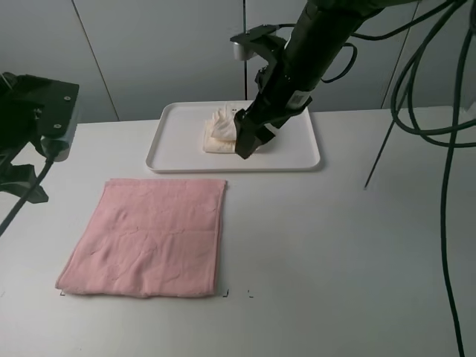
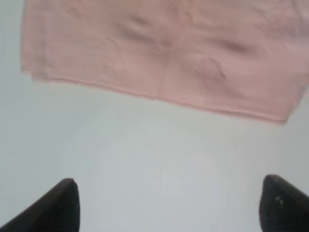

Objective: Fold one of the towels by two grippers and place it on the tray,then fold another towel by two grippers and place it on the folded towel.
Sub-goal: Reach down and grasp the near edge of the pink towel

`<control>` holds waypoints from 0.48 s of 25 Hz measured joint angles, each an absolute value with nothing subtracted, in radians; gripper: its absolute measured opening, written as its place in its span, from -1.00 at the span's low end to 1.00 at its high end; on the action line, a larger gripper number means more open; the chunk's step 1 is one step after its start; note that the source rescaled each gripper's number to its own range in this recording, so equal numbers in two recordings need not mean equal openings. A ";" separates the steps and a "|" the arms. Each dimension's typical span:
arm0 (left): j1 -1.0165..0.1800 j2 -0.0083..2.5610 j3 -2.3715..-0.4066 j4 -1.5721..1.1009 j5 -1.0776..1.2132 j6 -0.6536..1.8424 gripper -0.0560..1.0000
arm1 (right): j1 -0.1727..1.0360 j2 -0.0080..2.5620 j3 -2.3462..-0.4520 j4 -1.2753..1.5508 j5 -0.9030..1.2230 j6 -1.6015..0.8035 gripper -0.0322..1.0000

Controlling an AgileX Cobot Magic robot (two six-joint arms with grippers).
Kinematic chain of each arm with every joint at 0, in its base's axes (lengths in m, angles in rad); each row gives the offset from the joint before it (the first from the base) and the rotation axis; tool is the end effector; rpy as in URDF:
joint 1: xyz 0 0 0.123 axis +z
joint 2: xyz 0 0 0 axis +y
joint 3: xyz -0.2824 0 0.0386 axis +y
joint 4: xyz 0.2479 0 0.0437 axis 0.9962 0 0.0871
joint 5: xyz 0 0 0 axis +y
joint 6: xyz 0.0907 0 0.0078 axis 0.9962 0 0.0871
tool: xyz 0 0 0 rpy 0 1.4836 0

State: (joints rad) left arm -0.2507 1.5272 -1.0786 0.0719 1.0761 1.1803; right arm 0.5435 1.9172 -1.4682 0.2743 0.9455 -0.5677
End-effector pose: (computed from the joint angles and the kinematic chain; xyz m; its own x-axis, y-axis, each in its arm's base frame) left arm 0.2733 -0.0640 0.2486 -0.1105 0.9938 0.0120 0.9832 0.1076 0.1474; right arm 0.3312 0.2235 0.2219 -0.5367 -0.7728 -0.3386 -0.8354 0.5431 0.0846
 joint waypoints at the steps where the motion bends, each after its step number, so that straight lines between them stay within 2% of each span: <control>1: -0.251 1.527 -1.079 0.082 1.081 1.206 0.91 | 0.567 1.917 -1.466 0.272 0.955 -0.586 1.00; 7: -0.251 1.527 -1.027 0.114 1.034 1.251 0.91 | 0.674 1.917 -1.460 0.265 1.023 -0.820 1.00; 12: -0.251 1.529 -0.834 0.150 0.897 1.299 0.91 | 0.718 1.917 -1.460 0.274 1.064 -0.950 1.00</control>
